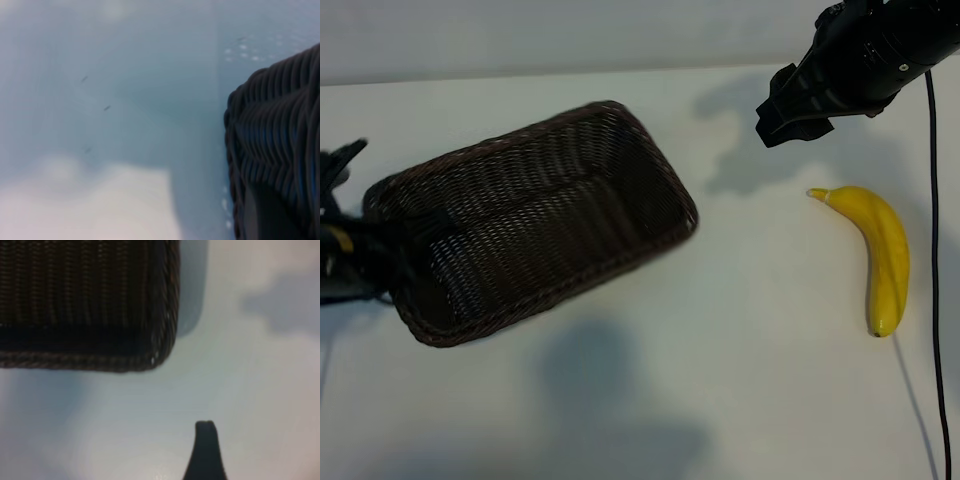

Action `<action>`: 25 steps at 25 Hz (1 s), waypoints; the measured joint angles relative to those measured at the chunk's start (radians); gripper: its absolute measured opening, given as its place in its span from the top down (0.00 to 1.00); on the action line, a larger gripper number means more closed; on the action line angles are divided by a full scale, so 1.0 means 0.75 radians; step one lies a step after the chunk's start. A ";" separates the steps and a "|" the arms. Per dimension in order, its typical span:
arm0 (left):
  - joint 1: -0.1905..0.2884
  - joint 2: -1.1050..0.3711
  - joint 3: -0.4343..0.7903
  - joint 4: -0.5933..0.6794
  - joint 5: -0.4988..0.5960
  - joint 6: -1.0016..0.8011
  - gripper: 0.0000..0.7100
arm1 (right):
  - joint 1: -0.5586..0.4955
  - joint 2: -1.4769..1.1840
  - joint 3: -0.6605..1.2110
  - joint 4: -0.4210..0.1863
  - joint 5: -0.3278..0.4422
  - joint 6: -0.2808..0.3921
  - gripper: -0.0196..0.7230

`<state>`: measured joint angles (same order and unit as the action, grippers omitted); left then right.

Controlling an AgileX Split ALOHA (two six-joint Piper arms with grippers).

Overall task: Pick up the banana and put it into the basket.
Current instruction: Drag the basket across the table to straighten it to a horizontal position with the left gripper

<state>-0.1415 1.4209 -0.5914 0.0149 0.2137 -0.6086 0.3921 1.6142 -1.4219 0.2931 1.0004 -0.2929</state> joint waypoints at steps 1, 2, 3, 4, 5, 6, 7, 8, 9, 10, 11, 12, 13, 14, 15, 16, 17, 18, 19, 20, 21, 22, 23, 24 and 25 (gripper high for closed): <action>0.000 0.003 -0.038 -0.093 0.040 0.152 0.78 | 0.000 0.000 0.000 0.000 0.000 0.000 0.22; 0.000 0.008 -0.070 -0.170 0.072 0.265 0.78 | 0.000 0.000 0.000 0.000 0.000 0.000 0.22; 0.000 0.017 -0.116 -0.266 0.108 0.397 0.78 | 0.000 0.000 0.000 0.000 0.000 0.000 0.22; 0.000 0.032 -0.153 -0.359 0.129 0.501 0.78 | 0.000 0.000 0.000 0.000 0.000 0.000 0.22; 0.000 0.047 -0.182 -0.435 0.145 0.613 0.78 | 0.000 0.000 0.000 0.000 0.000 0.000 0.22; 0.000 0.069 -0.216 -0.518 0.161 0.709 0.78 | 0.000 0.000 0.000 0.000 0.000 0.000 0.22; 0.000 0.094 -0.246 -0.588 0.171 0.787 0.78 | 0.000 0.000 0.000 0.000 0.000 0.000 0.22; 0.000 0.123 -0.268 -0.633 0.178 0.837 0.78 | 0.000 0.000 0.000 0.000 0.000 0.000 0.22; 0.000 0.151 -0.289 -0.674 0.186 0.884 0.78 | 0.000 0.000 0.000 0.000 0.000 0.000 0.22; 0.000 0.187 -0.315 -0.704 0.193 0.922 0.78 | 0.000 0.000 0.000 0.000 0.000 0.000 0.22; 0.000 0.223 -0.333 -0.727 0.199 0.958 0.78 | 0.000 0.000 0.000 0.000 0.000 0.000 0.22; 0.000 0.259 -0.345 -0.747 0.200 0.988 0.78 | 0.000 0.000 0.000 0.000 0.000 0.000 0.22; 0.000 0.288 -0.355 -0.768 0.203 1.023 0.78 | 0.000 0.000 0.000 0.000 0.000 0.000 0.22; 0.000 0.321 -0.362 -0.796 0.203 1.054 0.78 | 0.000 0.000 0.000 0.000 0.000 0.000 0.22; 0.000 0.347 -0.364 -0.817 0.203 1.092 0.78 | 0.000 0.000 0.000 0.000 0.000 0.000 0.22; 0.000 0.376 -0.365 -0.853 0.202 1.143 0.78 | 0.000 0.000 0.000 0.000 0.000 0.000 0.22; 0.000 0.401 -0.365 -0.879 0.201 1.181 0.78 | 0.000 0.000 0.000 0.000 -0.001 0.000 0.22; 0.000 0.421 -0.365 -0.913 0.201 1.232 0.78 | 0.000 0.000 0.000 0.000 -0.001 0.000 0.22; 0.000 0.436 -0.365 -0.944 0.201 1.274 0.78 | 0.000 0.000 0.000 0.000 -0.001 0.000 0.22; 0.000 0.443 -0.365 -0.993 0.201 1.320 0.78 | 0.000 0.000 0.000 0.000 -0.004 0.000 0.22; 0.000 0.448 -0.365 -1.025 0.201 1.352 0.78 | 0.000 0.000 0.000 0.000 -0.004 0.000 0.22; 0.000 0.449 -0.366 -1.057 0.201 1.389 0.78 | 0.000 0.000 0.000 0.000 -0.004 0.000 0.22; 0.000 0.449 -0.367 -1.079 0.201 1.405 0.78 | 0.000 0.000 0.000 0.000 -0.004 0.000 0.22; 0.000 0.449 -0.368 -1.095 0.201 1.413 0.78 | 0.000 0.000 0.000 0.000 -0.004 0.000 0.22; 0.000 0.449 -0.372 -1.104 0.203 1.419 0.78 | 0.000 0.000 0.000 0.000 -0.004 0.000 0.22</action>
<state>-0.1415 1.7577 -0.8701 -0.8132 0.3658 0.4558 0.3921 1.6142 -1.4219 0.2931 0.9975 -0.2929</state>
